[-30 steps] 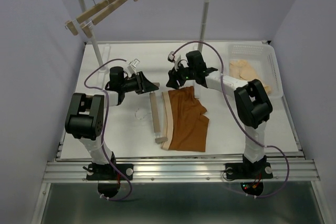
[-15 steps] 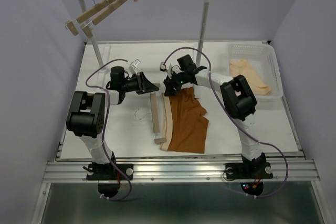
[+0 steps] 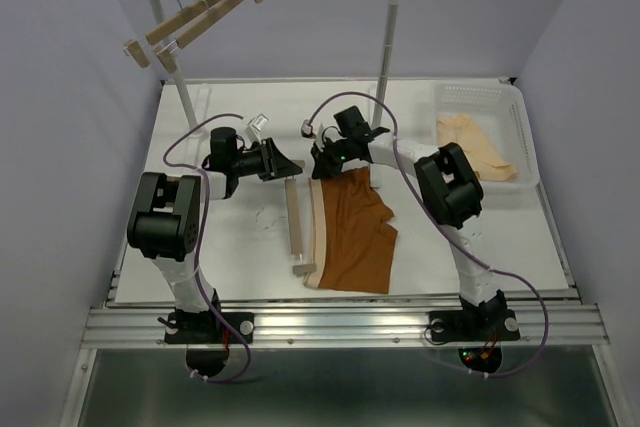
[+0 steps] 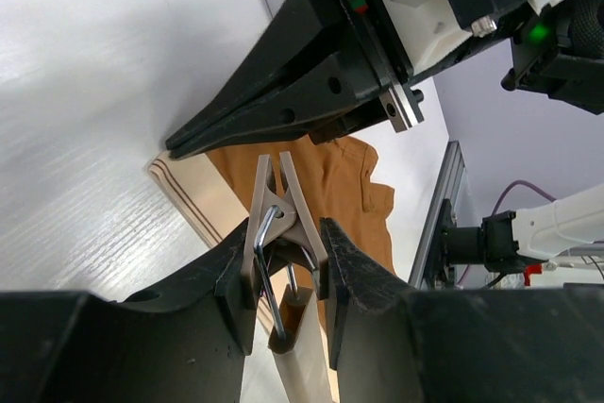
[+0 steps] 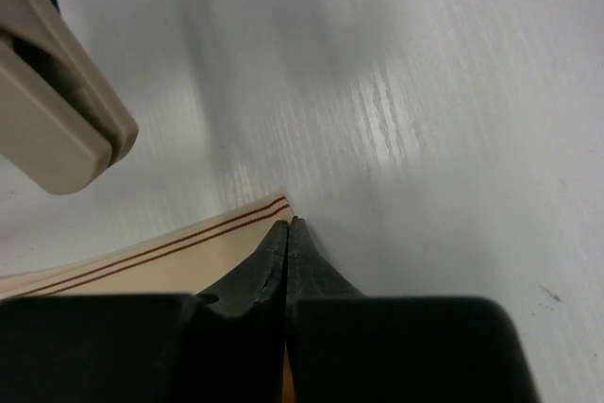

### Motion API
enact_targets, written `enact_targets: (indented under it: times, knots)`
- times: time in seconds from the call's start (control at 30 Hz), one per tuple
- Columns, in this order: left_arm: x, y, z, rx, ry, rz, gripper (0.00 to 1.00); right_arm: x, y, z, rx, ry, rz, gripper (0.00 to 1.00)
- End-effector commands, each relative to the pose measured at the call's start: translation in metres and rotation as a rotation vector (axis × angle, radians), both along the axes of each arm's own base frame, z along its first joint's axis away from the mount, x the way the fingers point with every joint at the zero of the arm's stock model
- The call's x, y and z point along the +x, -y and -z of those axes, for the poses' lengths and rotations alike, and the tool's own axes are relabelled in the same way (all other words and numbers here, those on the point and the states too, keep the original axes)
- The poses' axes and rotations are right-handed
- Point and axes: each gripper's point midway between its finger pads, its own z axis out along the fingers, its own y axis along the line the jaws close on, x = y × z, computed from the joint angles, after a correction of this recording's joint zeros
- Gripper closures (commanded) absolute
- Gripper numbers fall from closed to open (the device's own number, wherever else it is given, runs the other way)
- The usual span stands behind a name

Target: Clip the underwear to the hanger

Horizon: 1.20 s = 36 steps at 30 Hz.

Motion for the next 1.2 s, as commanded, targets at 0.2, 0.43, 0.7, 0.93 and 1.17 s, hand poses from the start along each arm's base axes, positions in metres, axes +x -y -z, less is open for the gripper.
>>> enact_targets:
  times: [0.2, 0.43, 0.7, 0.93, 1.17]
  knots:
    - [0.007, 0.002, -0.019, -0.006, 0.121, 0.044, 1.0, 0.015, 0.01, -0.083, 0.17, 0.145, 0.306, 0.99]
    - [-0.007, 0.006, -0.022, -0.039, 0.135, 0.133, 1.0, 0.027, 0.027, -0.118, 0.28, 0.2, 0.513, 0.99]
    - [-0.012, 0.011, -0.031, -0.042, 0.188, 0.152, 1.0, 0.017, 0.019, -0.152, 0.384, 0.167, 0.499, 0.99]
    - [-0.018, 0.017, -0.027, -0.045, 0.182, 0.174, 1.0, 0.016, 0.019, -0.168, 0.416, 0.158, 0.508, 0.99]
    - [-0.022, 0.027, -0.032, -0.048, 0.203, 0.199, 1.0, 0.016, 0.015, -0.169, 0.425, 0.142, 0.497, 0.99]
